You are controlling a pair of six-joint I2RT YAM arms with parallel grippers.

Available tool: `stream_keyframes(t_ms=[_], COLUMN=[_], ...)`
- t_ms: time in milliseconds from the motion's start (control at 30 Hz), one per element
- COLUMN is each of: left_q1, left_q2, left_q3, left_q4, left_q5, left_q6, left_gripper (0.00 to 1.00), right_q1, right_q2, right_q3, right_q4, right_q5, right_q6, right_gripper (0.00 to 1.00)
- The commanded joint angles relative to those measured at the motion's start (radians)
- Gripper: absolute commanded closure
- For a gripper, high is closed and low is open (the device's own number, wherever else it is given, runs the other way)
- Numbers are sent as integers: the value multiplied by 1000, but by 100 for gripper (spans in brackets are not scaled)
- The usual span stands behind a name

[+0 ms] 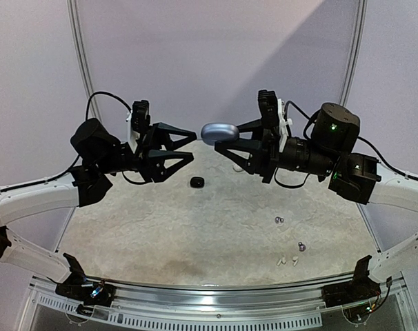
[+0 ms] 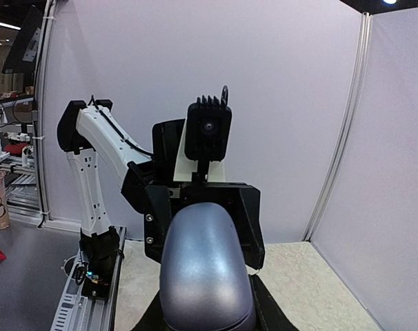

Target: Insert the wireless bluetooth earbuds into the charging case

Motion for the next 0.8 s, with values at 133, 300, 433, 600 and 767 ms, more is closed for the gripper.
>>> stream_keyframes(t_ms=[133, 300, 433, 600, 767], left_q1=[-43, -50, -51, -51, -48], left_q2=[18, 18, 13, 8, -2], left_q3=[19, 21, 15, 10, 0], left_q4=[49, 51, 45, 39, 32], left_q5=[-4, -17, -20, -24, -47], left_q6=[-35, -34, -31, -24, -22], left_gripper=[34, 41, 54, 85, 100], right_q1=[-8, -7, -7, -8, -8], right_q2=[63, 103, 113, 136, 139], right_q3=[20, 40, 47, 64, 68], right_q4=[72, 79, 78, 66, 54], right_q5=[-36, -54, -59, -66, -48], right_q6=[24, 32, 37, 42, 47], right_gripper=[100, 100, 100, 100, 95])
